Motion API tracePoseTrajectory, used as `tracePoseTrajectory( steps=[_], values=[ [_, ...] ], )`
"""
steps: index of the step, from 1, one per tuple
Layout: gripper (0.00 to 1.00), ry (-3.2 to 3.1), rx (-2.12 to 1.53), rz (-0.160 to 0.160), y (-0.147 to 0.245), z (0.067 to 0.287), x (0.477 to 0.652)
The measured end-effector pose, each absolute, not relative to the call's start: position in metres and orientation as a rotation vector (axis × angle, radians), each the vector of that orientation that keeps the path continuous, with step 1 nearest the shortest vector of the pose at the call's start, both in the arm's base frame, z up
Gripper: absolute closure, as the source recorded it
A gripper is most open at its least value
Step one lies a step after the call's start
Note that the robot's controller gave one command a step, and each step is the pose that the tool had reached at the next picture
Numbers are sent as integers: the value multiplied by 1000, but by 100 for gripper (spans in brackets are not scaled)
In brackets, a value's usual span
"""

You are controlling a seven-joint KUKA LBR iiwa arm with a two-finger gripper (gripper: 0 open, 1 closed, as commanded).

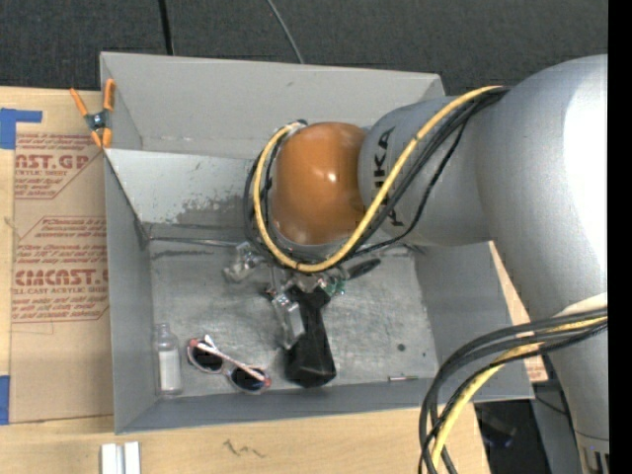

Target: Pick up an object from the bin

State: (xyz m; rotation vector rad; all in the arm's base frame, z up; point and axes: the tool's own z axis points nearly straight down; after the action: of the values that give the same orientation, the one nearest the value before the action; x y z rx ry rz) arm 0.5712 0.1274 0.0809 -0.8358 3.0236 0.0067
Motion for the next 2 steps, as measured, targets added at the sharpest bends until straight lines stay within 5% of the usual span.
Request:
tracePoseTrajectory(
  steps=[1,2],
  values=[
    [0,3013,-919,5,120,125,534],
    [100,2911,-1168,4,190,72,492]
  ],
)
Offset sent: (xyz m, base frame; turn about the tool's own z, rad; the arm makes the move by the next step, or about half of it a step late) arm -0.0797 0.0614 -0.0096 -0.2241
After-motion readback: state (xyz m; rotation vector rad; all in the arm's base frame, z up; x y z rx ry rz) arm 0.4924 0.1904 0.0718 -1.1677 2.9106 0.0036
